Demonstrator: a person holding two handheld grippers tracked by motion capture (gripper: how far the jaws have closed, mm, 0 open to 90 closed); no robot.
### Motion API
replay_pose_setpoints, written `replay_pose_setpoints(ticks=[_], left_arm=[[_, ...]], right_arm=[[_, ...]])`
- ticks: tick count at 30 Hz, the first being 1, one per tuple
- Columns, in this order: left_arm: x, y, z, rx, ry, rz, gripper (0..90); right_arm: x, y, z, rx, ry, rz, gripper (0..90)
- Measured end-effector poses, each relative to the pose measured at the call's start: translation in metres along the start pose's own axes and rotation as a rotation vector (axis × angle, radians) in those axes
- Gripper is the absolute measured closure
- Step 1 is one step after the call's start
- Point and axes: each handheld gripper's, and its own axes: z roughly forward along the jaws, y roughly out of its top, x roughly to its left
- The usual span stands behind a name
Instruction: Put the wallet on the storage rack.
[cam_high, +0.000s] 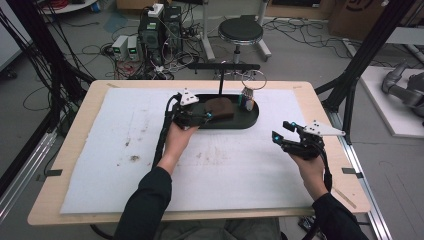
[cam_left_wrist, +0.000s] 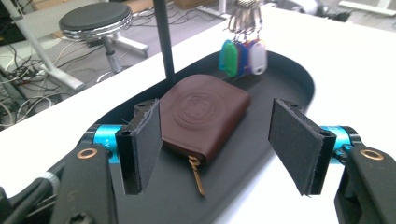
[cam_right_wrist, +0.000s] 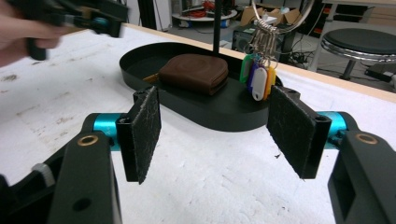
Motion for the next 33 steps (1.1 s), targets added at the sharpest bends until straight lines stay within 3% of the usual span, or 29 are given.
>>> replay_pose_setpoints(ticks=[7,15,22,26,33], left_arm=[[0.001,-0.015,-0.053,-0.052,-0.046,-0.028,33.1],[0.012,-0.040,-0.101,-0.067,-0.079,-0.050,27.0],[0.020,-0.065,-0.131,-0.073,-0.067,-0.066,26.6],[0.026,-0.075,-0.141,-0.069,-0.055,-0.074,26.6],[0.035,-0.086,-0.155,-0.107,-0.044,-0.092,26.6]], right_arm=[[-0.001,0.004,-0.002,0.006,-0.008,-0.032,35.5],[0.000,0.008,-0.010,0.024,-0.042,-0.079,34.4],[-0.006,0.008,-0.012,0.032,-0.062,-0.053,33.7],[-0.007,0.007,-0.012,0.038,-0.059,-0.050,33.4],[-0.012,0.005,-0.012,0.058,-0.061,-0.030,31.9]])
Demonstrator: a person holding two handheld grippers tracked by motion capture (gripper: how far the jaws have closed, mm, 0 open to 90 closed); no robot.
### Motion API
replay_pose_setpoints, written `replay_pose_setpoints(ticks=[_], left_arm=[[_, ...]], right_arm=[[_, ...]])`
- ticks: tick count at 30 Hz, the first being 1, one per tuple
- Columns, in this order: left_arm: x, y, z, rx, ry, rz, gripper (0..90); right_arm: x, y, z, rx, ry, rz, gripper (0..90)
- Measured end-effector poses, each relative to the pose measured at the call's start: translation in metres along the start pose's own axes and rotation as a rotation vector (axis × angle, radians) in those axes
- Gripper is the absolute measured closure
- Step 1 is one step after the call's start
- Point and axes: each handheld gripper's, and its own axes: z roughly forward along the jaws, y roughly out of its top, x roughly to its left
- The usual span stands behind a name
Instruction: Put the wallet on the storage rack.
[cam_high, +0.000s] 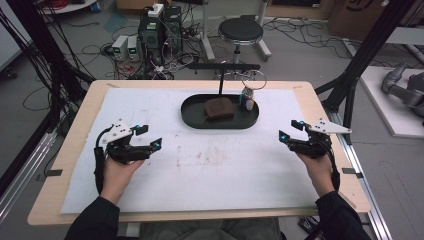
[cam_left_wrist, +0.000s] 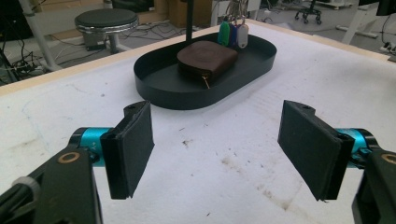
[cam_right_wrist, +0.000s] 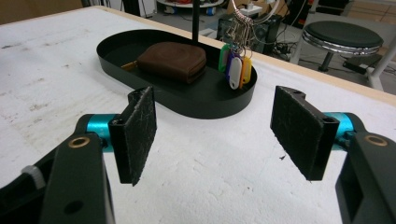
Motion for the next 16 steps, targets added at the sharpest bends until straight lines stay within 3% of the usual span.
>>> replay_pose_setpoints(ticks=[16], left_arm=[[0.0046,-0.0041,-0.0022,-0.014,0.024,0.012,26.3]], right_arm=[[-0.0024,-0.0027,-0.0008,0.022,-0.012,-0.004,30.6]])
